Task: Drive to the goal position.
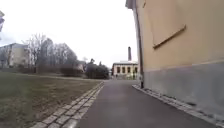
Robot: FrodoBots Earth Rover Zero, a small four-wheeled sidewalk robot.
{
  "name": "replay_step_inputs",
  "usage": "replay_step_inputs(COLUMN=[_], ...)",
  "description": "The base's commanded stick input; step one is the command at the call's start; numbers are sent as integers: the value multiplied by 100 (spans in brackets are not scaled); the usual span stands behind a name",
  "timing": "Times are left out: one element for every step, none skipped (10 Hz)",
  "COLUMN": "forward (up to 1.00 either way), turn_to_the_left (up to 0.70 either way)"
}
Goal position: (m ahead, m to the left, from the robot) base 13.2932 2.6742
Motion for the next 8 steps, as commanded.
replay_step_inputs(forward=[100, 100, 100, 100, 100, 100, 100, 100], turn_to_the_left=[0, 0, 0, 0, 0, 0, 0, 0])
